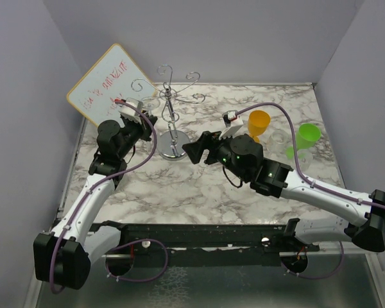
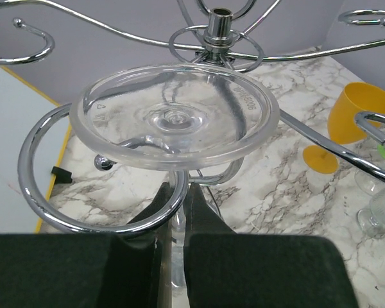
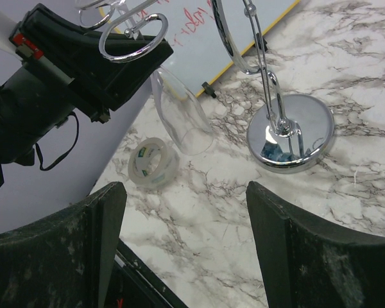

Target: Place the wine glass upside down on the wine glass rack

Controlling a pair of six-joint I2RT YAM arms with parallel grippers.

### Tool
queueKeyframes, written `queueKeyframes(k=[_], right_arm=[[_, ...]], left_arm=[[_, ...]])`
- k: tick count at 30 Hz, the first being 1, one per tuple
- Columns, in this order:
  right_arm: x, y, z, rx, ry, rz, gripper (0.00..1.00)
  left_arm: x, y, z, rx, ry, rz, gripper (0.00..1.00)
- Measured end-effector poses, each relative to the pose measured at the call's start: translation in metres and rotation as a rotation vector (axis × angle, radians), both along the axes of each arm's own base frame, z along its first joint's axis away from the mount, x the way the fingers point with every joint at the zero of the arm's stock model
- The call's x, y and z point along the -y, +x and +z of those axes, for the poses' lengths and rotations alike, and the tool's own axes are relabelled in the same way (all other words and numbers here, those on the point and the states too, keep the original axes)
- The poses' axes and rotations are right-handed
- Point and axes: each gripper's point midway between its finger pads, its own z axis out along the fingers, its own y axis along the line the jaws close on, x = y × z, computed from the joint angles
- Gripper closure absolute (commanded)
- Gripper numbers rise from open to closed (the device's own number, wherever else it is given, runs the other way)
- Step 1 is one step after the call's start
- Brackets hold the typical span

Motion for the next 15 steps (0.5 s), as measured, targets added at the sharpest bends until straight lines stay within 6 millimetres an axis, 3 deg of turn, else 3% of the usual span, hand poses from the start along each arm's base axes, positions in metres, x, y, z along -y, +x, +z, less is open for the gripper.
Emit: queueKeyframes(k=[15], right_arm=[[-0.003,-0.002,0.001,-0.005,0.012,0.017,0.20]], left_arm=[[-0.029,0.015,0.002,-0.015,-0.054,0.197,1.00]])
